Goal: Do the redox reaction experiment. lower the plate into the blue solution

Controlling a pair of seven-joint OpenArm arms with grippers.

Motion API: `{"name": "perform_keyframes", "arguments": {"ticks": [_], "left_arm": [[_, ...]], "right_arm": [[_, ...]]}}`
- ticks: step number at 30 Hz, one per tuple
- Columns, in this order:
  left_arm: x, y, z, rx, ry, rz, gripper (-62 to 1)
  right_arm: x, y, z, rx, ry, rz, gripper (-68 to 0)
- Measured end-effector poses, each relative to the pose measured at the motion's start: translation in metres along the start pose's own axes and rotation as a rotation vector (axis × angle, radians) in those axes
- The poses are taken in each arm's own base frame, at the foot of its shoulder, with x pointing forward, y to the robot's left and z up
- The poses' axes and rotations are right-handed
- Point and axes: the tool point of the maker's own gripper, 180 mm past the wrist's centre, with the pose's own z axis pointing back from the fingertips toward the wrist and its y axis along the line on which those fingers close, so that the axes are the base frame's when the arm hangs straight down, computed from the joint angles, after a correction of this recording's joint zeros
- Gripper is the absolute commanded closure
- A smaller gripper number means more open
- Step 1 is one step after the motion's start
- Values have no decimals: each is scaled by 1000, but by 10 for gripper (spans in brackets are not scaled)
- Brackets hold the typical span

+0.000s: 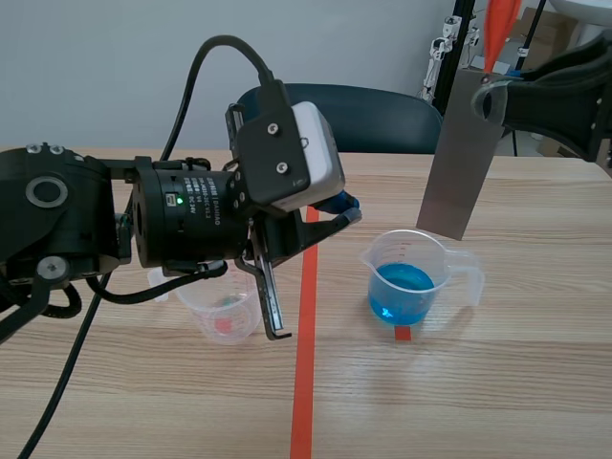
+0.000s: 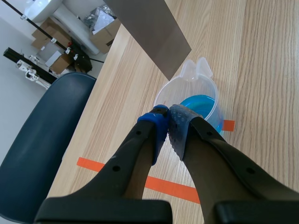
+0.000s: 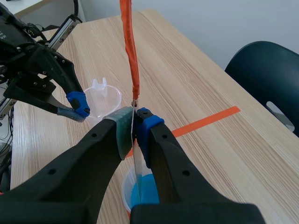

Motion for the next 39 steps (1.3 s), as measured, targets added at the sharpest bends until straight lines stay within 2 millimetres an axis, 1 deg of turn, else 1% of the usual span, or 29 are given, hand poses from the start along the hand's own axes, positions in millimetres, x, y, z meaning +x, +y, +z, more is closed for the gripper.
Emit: {"name": "perform_keyframes", "arguments": {"ticks": [14,19,34,39], "left_arm": [[0,0,0,0,0,0,-41],[0,0,0,0,0,0,-41],[0,0,0,0,0,0,-41],[-4,-5,2,3,8,21,-40]], "right_arm": [[1,0,0,-2,-4,-3,-6],[-3,0,0,-2,19,-2,-6],[-4,0,0,-1,21,0,-6],[-4,0,0,-1,21,0,-6]]}}
